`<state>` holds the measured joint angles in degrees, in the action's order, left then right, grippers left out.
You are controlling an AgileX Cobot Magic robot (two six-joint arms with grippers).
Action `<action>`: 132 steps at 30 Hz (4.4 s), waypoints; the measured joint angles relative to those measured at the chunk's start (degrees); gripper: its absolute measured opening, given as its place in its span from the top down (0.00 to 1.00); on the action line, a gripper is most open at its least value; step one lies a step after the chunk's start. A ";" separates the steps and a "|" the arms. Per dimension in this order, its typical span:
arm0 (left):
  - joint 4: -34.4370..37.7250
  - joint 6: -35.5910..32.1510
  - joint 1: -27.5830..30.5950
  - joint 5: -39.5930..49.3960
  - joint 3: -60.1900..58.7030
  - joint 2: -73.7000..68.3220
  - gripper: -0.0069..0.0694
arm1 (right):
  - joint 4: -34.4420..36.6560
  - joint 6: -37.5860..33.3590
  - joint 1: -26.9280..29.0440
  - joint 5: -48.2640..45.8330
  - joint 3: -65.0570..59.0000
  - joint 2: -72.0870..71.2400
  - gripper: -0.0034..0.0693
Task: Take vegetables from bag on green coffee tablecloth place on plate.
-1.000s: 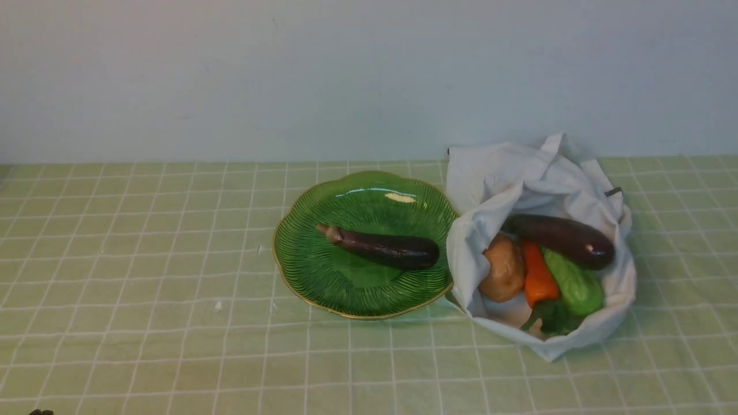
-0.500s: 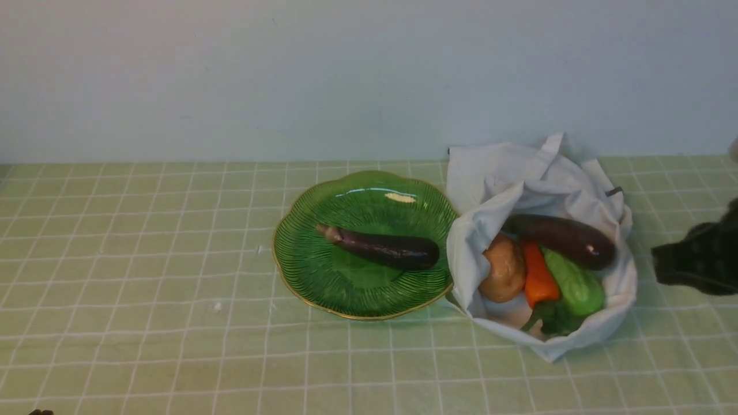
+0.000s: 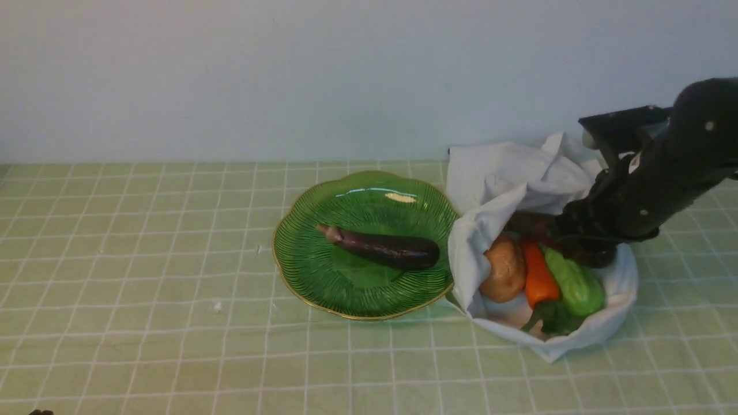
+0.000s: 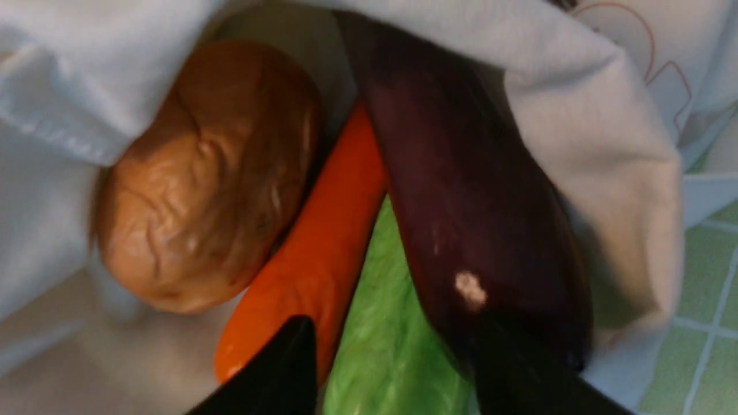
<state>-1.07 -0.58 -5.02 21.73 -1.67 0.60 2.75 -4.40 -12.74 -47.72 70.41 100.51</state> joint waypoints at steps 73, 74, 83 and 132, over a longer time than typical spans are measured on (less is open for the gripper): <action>0.00 0.00 0.00 0.00 0.00 0.00 0.92 | -1.58 3.86 -0.11 -23.05 5.37 -14.30 0.49; 0.00 0.00 0.00 0.00 0.00 0.00 0.92 | -1.32 3.79 -0.11 -23.25 5.10 -16.53 0.50; 0.00 0.00 0.00 0.00 0.00 0.00 0.92 | 7.76 0.60 -0.11 -24.35 5.10 -30.32 0.50; 0.00 0.00 0.00 0.00 0.00 0.00 0.92 | 5.33 -7.85 -13.36 -23.22 36.59 -10.79 0.57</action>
<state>-1.07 -0.58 -5.02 21.73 -1.67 0.60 8.07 -12.24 -26.11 -70.94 107.00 89.72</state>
